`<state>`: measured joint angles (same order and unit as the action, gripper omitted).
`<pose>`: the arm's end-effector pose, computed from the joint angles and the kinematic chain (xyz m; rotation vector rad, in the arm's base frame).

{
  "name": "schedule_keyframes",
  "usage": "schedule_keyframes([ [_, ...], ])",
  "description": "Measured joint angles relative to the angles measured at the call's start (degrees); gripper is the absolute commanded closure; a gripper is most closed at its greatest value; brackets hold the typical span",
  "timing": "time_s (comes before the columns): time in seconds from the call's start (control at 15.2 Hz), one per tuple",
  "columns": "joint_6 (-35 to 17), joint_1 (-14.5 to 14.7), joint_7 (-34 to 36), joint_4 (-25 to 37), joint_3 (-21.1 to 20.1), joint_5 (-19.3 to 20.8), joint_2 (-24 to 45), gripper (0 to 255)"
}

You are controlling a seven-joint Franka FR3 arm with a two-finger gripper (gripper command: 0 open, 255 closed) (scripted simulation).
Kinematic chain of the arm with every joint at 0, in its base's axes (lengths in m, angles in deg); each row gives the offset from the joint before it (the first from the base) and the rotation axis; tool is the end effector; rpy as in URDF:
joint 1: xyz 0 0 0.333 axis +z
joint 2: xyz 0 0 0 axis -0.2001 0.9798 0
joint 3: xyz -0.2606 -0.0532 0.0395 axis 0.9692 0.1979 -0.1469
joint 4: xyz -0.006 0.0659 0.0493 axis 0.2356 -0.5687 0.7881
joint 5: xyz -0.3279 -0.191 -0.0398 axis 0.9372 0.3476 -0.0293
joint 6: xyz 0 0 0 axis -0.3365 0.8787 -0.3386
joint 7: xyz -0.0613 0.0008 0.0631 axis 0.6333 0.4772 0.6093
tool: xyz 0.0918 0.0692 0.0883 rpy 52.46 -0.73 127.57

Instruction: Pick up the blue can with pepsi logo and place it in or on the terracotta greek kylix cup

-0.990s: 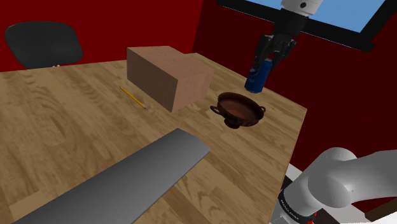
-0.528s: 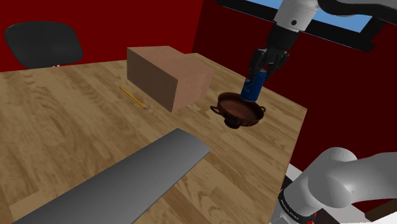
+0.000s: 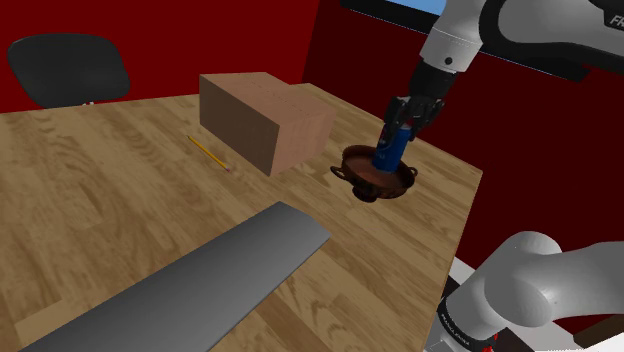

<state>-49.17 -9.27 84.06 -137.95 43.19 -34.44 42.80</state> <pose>0.3530 0.0893 0.5450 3.0759 -0.2772 0.0995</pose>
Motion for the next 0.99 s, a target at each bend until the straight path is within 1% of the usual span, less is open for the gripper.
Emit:
schedule_keyframes([
  [0.33,-0.2,0.0,0.0,-0.4,0.0,0.0,-0.1,255],
  [0.4,-0.2,0.0,0.0,-0.4,0.0,0.0,-0.1,0],
  [0.79,-0.3,0.0,0.0,-0.4,0.0,0.0,-0.1,0],
  [0.92,2.0,-0.1,-0.1,2.2,0.1,0.1,0.2,0],
  [0.99,3.5,-0.1,0.3,4.5,-0.1,0.0,1.0,0],
])
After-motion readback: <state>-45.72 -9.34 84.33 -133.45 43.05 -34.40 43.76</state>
